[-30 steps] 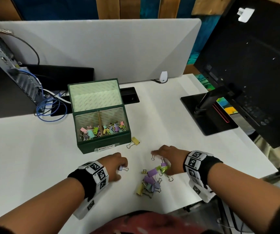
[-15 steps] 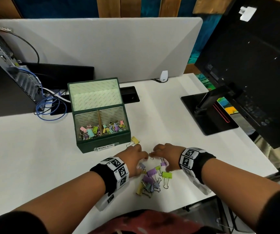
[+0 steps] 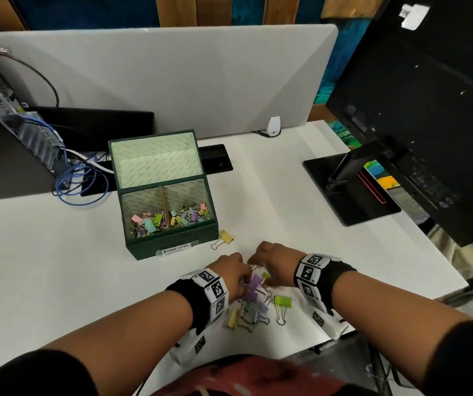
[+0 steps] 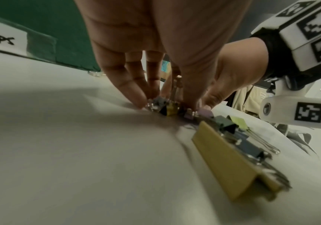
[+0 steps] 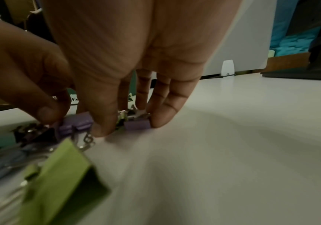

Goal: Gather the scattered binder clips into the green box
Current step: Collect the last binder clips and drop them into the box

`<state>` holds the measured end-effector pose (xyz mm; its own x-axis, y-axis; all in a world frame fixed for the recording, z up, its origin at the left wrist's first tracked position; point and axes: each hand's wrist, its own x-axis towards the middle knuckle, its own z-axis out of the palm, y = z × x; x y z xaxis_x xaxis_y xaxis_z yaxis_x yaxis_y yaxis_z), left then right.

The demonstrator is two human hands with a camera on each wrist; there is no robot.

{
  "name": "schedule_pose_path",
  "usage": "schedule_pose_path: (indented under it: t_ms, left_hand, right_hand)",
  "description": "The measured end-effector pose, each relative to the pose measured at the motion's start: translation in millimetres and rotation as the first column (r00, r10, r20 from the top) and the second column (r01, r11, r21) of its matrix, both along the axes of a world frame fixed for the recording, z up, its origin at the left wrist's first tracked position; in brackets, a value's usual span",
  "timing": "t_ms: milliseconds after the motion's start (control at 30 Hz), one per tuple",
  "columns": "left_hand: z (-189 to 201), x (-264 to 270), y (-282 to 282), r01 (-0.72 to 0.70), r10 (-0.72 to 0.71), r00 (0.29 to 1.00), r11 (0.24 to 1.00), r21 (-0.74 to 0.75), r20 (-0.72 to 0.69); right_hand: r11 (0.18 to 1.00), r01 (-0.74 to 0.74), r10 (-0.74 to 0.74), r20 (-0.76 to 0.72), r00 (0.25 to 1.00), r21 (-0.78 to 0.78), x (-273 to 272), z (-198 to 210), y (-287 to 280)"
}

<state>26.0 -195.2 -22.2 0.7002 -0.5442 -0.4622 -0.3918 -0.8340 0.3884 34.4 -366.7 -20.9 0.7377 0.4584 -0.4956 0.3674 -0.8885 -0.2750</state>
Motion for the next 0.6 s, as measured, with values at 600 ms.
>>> schedule_pose_path:
  t_ms: [600]
  left_hand:
    - [-2.9,9.7,35.3,0.121,-0.120,0.988,0.993,-0.008,0.095]
  right_hand:
    - [0.995,0.048,-0.055,-0.083,0.995,-0.085,13.5,3.9,6.6]
